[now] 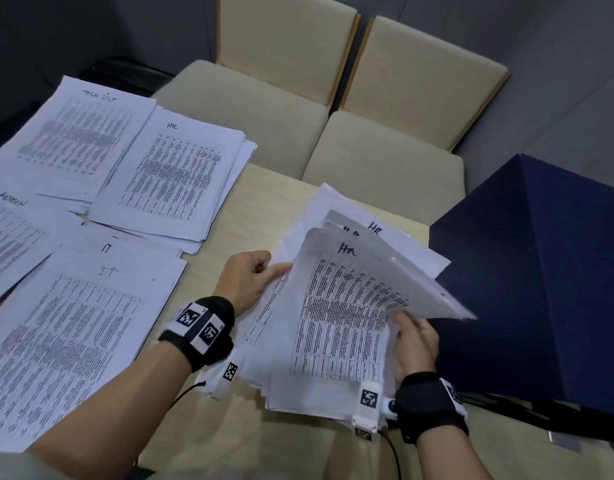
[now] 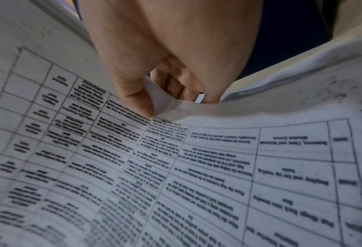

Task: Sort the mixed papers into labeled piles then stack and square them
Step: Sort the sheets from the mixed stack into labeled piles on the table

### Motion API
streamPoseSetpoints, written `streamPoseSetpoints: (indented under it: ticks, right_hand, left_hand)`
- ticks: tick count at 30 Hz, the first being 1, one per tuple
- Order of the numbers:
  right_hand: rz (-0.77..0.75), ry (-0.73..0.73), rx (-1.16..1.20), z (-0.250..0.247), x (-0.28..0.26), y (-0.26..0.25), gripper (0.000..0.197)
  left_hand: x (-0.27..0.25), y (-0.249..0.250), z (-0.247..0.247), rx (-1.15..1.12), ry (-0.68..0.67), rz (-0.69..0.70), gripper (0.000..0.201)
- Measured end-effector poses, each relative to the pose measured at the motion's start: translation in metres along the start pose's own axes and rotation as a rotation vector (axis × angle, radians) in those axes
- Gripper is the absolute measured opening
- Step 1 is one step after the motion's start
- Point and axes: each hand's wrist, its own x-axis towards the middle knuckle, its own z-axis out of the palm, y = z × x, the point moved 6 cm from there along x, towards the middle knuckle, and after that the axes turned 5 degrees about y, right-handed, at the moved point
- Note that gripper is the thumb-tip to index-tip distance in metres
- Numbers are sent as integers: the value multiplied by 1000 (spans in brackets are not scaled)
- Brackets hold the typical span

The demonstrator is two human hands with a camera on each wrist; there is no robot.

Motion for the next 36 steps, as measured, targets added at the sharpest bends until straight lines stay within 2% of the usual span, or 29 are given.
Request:
streamPoseSetpoints:
  ticks: [3,5,7,9,12,14,17,19,21,23,24,25,26,27,28,30,32,36]
  right_hand:
    - [-15,81,95,-8,10,1,24]
    - [-10,77,135,-11,16,6,31]
    - [22,41,146,-9,18,10,24]
    - [50,-19,146,-5,15,9,27]
    - [127,-172,189,10,3,12,28]
    - [176,-241,208,15,4,16,26]
    - [268,-335,105,19,4,24,25]
    - [180,-334,106,13,4,21,25]
    - [204,-291,149,9,6,20,24]
    - [251,-249,216,7,5,20,22]
    - [266,-238,252,6,3,15,23]
    - [335,-304,285,11,-3,11,23]
    - [319,-365,262,10,-4,10,33]
    - [248,-356,212,8,-6,6,52]
    - [180,-274,182,3,-1,8,54]
    - [125,-103,195,-6,14,18,19]
    - [96,10,176,-13,23,23,32]
    - [109,-22,77,-11,15,19,24]
  left_hand:
    - [2,-13,-8,96,99,-83,51]
    - [4,-18,-12,144,141,-90,49]
    - [6,-21,-10,115,90,-80,40]
    - [4,-16,-4,-59,-30,-100,25]
    - [-5,-7,13,-447,-230,-284,30]
    - [-10,-3,22,-606,-317,-376,27]
    - [-12,-5,30,-729,-352,-470,24]
    - [-12,-11,34,-818,-367,-519,22]
    - [-11,-16,38,-848,-376,-572,23]
    - [-5,-27,38,-672,-279,-572,30]
    - [0,-32,35,-491,-187,-537,23]
    - [6,-36,31,-280,-102,-484,13]
    - [11,-38,29,-59,-59,-426,9]
    - [14,-40,31,126,-64,-381,13]
    - [14,-42,34,242,-94,-361,16]
    - [15,-39,40,308,-126,-322,14]
    - [16,-30,41,369,-118,-248,12]
    - [19,-25,39,587,-151,-102,21]
